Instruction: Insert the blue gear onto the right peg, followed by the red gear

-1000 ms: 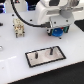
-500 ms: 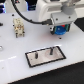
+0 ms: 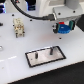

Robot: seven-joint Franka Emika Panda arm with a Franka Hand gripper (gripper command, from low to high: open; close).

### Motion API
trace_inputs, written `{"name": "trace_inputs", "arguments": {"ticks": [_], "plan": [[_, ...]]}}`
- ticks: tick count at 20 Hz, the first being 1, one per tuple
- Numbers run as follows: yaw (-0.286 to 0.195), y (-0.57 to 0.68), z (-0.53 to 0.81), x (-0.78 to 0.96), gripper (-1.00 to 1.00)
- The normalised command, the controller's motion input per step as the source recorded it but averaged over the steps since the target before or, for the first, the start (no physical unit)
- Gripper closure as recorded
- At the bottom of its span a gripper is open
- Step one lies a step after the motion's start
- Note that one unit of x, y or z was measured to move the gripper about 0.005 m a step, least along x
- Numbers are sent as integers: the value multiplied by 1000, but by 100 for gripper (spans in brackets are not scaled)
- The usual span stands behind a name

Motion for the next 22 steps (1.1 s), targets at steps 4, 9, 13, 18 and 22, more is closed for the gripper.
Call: {"name": "trace_inputs", "arguments": {"ticks": [4,9,13,18,22], "plan": [[0,-209,479,800,100],[0,-240,409,737,100],[0,-299,327,717,100],[0,-306,227,681,100],[0,-242,81,637,100]]}}
